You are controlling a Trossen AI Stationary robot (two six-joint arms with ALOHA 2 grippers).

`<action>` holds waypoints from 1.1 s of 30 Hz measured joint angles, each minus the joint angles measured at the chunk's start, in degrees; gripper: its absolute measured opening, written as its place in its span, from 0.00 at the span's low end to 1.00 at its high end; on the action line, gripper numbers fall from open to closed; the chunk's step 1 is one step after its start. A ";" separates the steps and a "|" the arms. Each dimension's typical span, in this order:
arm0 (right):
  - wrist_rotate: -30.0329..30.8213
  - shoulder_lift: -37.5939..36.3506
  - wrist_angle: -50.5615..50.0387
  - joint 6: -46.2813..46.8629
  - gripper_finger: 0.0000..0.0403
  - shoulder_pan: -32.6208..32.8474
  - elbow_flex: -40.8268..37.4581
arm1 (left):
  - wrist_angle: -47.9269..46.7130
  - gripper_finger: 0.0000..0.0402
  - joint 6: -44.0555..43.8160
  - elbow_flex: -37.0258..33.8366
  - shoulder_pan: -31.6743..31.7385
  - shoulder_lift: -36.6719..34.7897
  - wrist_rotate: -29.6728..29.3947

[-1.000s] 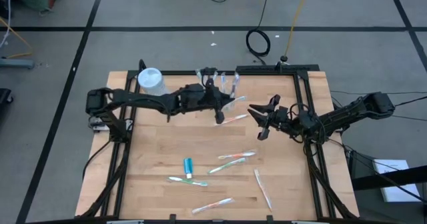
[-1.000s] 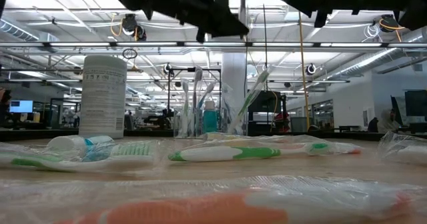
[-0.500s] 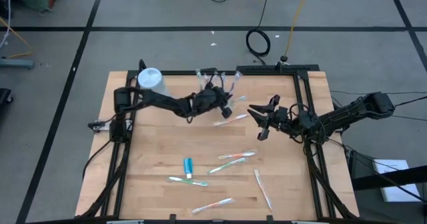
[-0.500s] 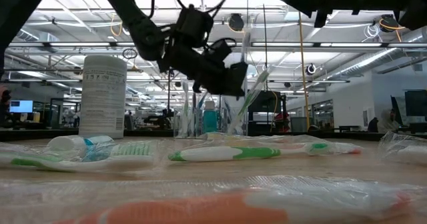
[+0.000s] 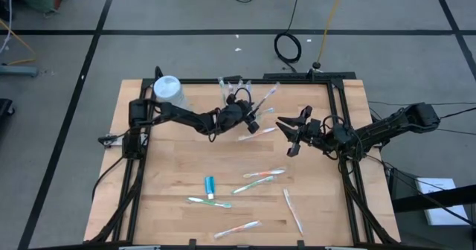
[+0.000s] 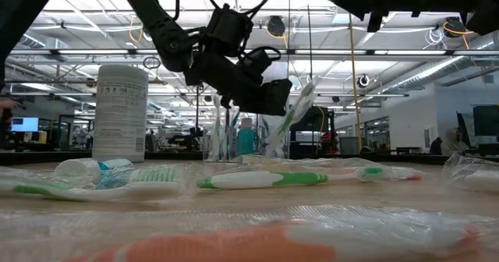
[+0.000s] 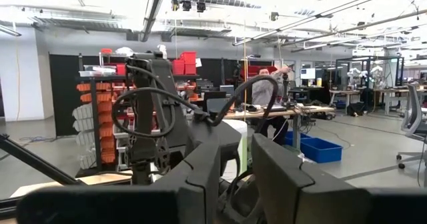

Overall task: Pick & Place toothbrushing station
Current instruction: Put the purple toothbrush into the transparent organizer

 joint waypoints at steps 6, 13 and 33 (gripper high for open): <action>0.00 0.00 -0.01 0.01 0.20 0.00 0.00 | 0.31 0.40 0.19 0.00 -0.39 -0.02 0.01; 4.30 0.00 -1.30 0.50 0.20 -0.01 0.06 | -1.36 0.32 1.23 0.00 -0.41 -0.72 0.01; 10.25 5.50 -20.70 17.60 0.38 -16.84 0.04 | -46.97 0.26 1.92 0.09 -5.73 -45.20 1.56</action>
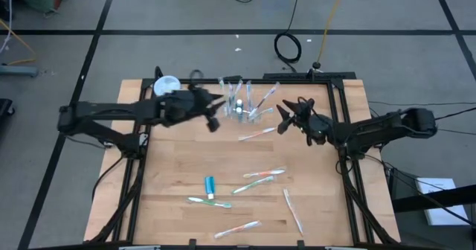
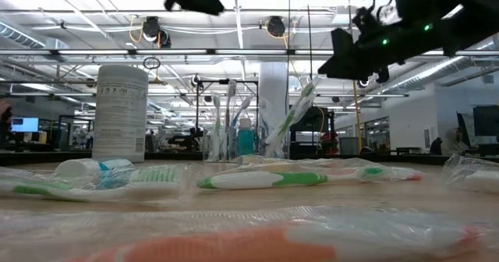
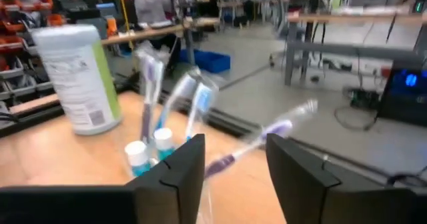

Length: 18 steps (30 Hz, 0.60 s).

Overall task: Pick & Place toothbrushing station
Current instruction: Put the purple toothbrush into the transparent organizer

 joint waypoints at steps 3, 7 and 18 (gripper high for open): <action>-5.24 1.99 -0.45 4.11 0.42 -4.97 0.00 | -4.35 0.24 -1.78 0.01 -1.00 -4.99 -0.09; -18.67 4.79 -0.21 9.61 0.43 -13.40 0.00 | -8.94 0.23 -4.16 -0.02 -2.20 -9.31 -0.06; -39.28 15.26 11.45 15.86 0.41 -26.04 0.00 | -12.17 0.23 -6.47 -0.04 -4.41 -10.85 -0.04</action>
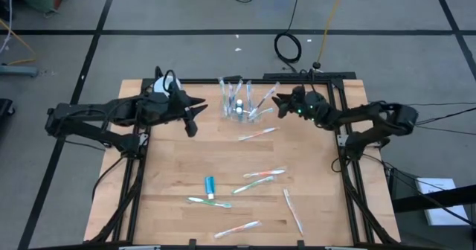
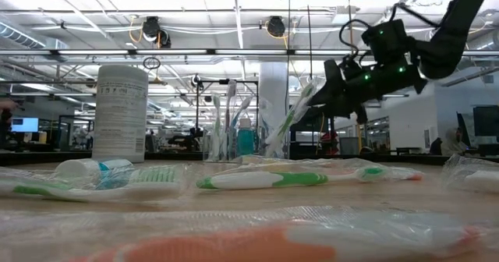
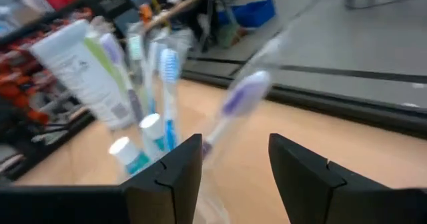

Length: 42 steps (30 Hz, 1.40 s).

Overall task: Pick & Place toothbrushing station
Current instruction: Put the purple toothbrush into the transparent organizer

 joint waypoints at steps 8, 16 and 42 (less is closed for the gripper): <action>-3.06 11.87 15.76 -0.68 0.41 -0.25 2.71 | 1.87 0.23 -0.39 0.11 0.00 2.12 -0.02; -9.54 16.23 14.89 -2.92 0.23 0.22 8.20 | 0.37 0.23 -0.36 -0.08 0.04 3.42 0.07; -8.74 15.77 11.36 -21.42 0.00 5.58 8.41 | 0.29 0.23 0.04 -0.04 0.04 3.27 -0.22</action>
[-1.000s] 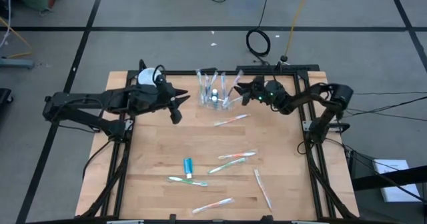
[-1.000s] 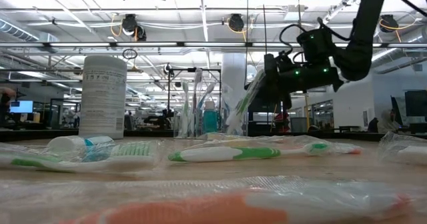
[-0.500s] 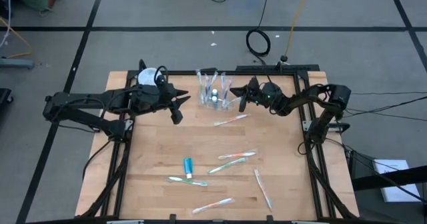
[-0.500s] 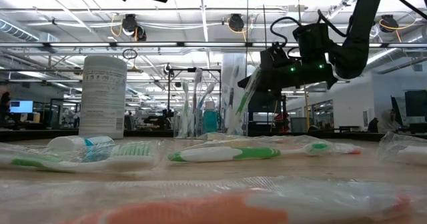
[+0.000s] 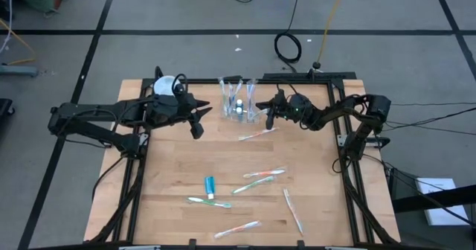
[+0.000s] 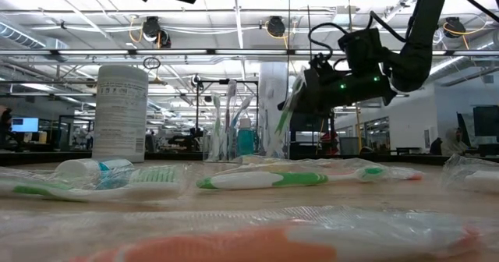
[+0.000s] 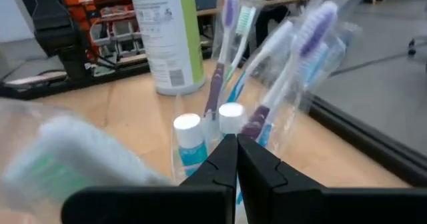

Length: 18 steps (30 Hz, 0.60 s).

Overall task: Pick & Place toothbrushing station
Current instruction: Put the purple toothbrush into the transparent organizer

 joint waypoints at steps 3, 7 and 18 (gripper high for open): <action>0.04 0.00 3.87 1.67 0.02 -0.32 -0.02 | -0.20 0.23 0.15 0.00 0.00 0.00 0.00; 0.01 0.00 6.91 5.76 0.07 -0.66 -0.02 | -0.20 0.23 0.11 0.00 0.00 0.00 -0.02; 3.36 0.00 -4.42 3.10 0.32 -0.67 7.05 | 1.42 0.23 0.15 0.04 0.00 0.00 -0.17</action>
